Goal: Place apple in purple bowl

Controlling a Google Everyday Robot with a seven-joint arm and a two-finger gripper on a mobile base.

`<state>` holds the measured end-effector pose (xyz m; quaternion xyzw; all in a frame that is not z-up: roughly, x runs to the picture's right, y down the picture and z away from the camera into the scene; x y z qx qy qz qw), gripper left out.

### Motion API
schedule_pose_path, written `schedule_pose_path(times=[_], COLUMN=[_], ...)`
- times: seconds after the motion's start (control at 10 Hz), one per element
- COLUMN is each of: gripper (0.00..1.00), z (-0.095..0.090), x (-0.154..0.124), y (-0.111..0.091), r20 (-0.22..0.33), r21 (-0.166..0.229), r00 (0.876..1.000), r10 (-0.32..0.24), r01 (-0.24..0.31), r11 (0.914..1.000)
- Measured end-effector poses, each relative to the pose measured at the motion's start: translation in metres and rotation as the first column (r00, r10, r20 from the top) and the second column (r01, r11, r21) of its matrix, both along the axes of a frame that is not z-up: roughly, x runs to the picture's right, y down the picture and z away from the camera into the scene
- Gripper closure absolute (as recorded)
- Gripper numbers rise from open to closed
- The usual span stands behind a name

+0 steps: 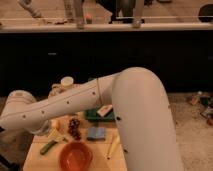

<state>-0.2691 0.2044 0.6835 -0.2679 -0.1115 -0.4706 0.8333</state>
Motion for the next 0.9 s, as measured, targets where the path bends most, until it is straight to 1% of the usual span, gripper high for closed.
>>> schedule_pose_path(times=[0.3, 0.6, 0.9], gripper=[0.2, 0.2, 0.2], z=[0.012, 0.032, 0.057], x=[-0.018, -0.027, -0.041], y=[-0.005, -0.01, -0.01], r20=[0.03, 0.046, 0.05], r21=[0.001, -0.006, -0.029], r00=[0.999, 0.998, 0.998], r10=[0.015, 0.044, 0.042], r01=[-0.015, -0.044, -0.041], r11=[0.9999, 0.999, 0.9987])
